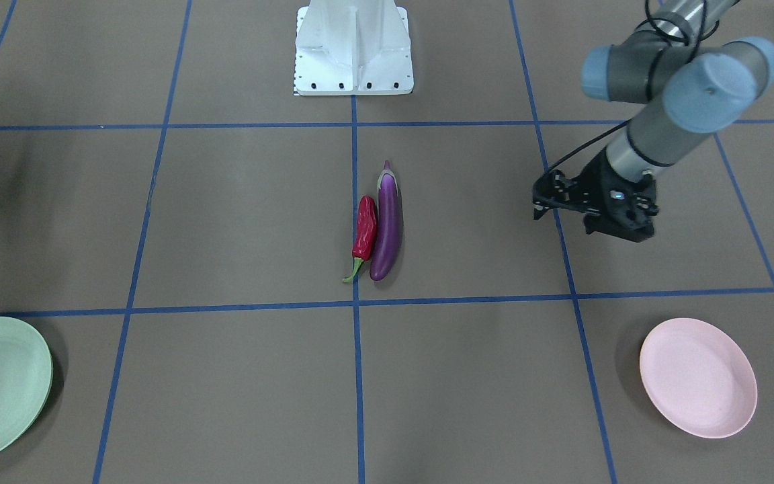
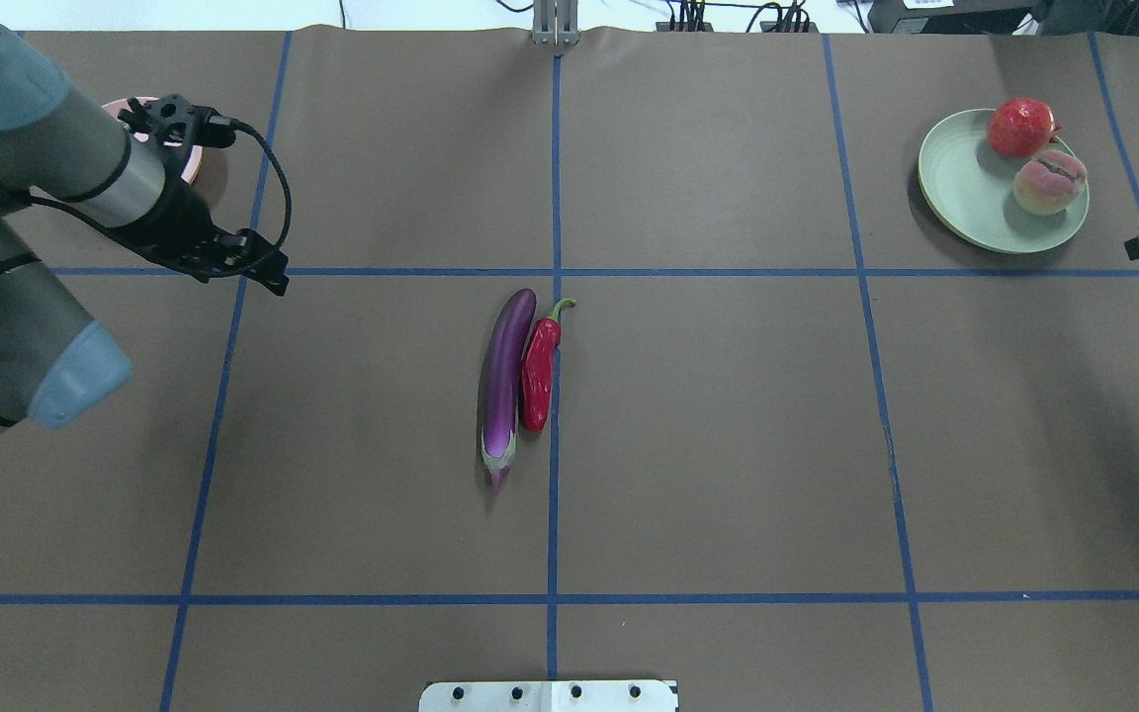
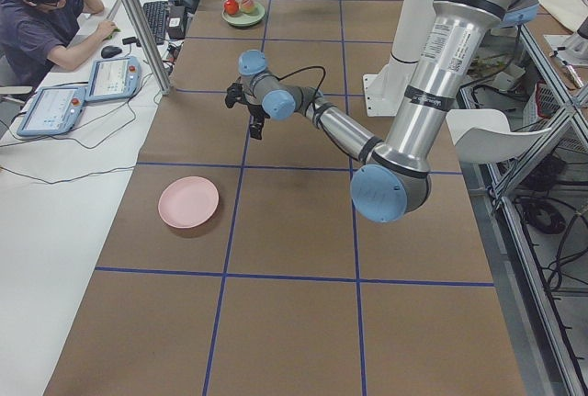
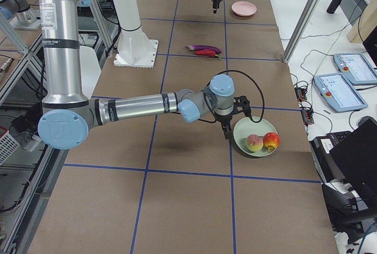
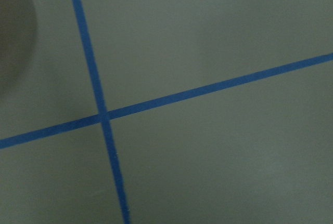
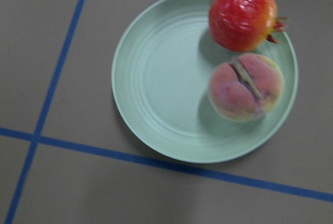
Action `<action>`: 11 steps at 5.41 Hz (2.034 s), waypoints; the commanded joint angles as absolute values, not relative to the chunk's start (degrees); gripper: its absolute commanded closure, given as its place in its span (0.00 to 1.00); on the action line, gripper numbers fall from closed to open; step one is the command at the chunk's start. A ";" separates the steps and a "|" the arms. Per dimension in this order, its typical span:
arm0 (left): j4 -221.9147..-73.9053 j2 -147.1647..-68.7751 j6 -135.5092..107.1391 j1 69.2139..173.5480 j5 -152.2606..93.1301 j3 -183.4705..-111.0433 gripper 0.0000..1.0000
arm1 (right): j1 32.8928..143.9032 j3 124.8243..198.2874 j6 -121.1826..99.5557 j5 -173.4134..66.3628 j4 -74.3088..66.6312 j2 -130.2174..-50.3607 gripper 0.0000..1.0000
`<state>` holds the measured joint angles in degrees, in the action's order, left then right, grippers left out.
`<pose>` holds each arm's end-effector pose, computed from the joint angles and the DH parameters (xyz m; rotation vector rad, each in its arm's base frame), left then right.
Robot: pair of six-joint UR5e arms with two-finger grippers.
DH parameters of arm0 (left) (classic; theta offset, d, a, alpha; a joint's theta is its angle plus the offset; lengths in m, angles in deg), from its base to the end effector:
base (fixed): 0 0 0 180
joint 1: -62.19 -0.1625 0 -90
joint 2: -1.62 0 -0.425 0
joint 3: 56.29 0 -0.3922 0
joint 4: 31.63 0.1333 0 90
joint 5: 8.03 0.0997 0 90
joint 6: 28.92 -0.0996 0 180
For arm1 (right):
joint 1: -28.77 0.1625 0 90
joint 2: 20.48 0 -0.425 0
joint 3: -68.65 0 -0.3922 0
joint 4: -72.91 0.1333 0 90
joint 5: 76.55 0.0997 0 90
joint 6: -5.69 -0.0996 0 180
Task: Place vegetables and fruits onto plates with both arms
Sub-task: 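Lower the left gripper over the eggplant and chili pepper together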
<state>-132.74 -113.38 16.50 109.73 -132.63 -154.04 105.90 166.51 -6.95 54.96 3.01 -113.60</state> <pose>0.3742 -0.5226 0.3255 0.1358 0.9269 0.1832 -0.0434 -0.4922 0.5803 0.2467 -0.7868 -0.1608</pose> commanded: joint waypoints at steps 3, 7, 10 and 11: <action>-132.71 -134.58 31.96 98.07 -124.61 -136.39 0.00 | 120.51 177.71 22.07 56.08 -29.54 -120.15 0.00; -132.70 -136.80 32.34 92.43 -117.30 -133.90 0.00 | 120.44 177.20 21.95 55.82 -29.40 -119.71 0.00; -132.70 -136.63 32.34 91.98 -117.02 -132.50 0.00 | 120.44 177.02 21.95 55.90 -29.40 -119.53 0.00; -132.70 -136.71 32.26 91.89 -117.10 -132.23 0.00 | 120.44 176.84 21.95 55.82 -29.40 -119.53 0.00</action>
<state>-132.69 -136.64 32.32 92.00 -117.07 -132.63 120.44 176.99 21.95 55.87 -29.40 -119.54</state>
